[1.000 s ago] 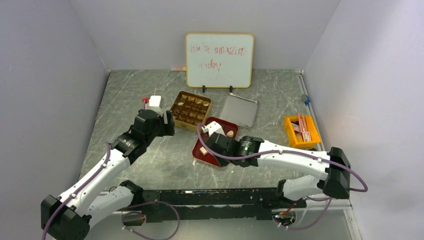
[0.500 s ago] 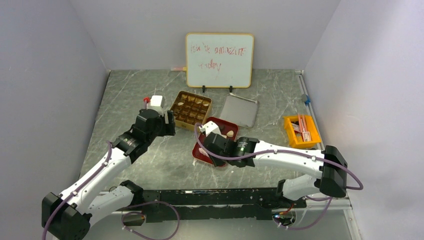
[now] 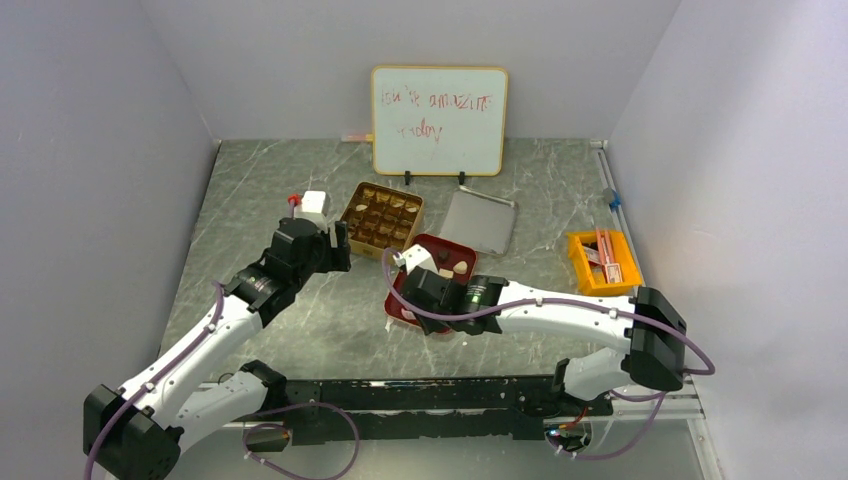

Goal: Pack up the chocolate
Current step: Pick up the fake chocolate from the plate.

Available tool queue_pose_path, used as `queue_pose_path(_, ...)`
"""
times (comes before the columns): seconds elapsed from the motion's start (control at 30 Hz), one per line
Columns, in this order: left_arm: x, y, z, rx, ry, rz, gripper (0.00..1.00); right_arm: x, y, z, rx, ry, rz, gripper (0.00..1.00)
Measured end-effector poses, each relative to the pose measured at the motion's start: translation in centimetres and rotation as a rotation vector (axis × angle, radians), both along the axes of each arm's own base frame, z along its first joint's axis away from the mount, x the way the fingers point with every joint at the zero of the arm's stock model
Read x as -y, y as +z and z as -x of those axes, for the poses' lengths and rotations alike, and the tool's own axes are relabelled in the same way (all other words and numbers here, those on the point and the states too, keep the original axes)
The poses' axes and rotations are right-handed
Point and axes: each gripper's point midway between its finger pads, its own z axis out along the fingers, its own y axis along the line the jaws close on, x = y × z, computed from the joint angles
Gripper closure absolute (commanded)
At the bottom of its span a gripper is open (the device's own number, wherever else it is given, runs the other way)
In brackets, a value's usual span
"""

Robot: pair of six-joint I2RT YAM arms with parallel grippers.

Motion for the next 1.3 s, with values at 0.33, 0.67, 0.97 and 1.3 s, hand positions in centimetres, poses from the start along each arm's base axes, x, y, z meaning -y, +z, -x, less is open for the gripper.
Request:
queue_pose_path(0.33, 0.0, 0.0, 0.0, 0.001, 0.000, -0.002, 0.16, -0.3, -1.0, -0.1, -0.003, 0.001, 0.007, 0.63)
queue_pose_path(0.67, -0.1, 0.0, 0.0, 0.002, 0.002, -0.004, 0.16, 0.6, -2.9, 0.3, -0.019, 0.001, 0.044, 0.63)
queue_pose_path(0.97, 0.0, 0.0, 0.0, 0.001, 0.003, -0.001, 0.16, 0.8, -4.3, 0.6, -0.039, 0.008, 0.070, 0.64)
queue_pose_path(1.3, 0.0, 0.0, 0.0, 0.001, 0.003, -0.001, 0.16, 0.8, -4.4, 0.7, -0.047, 0.012, 0.067, 0.77)
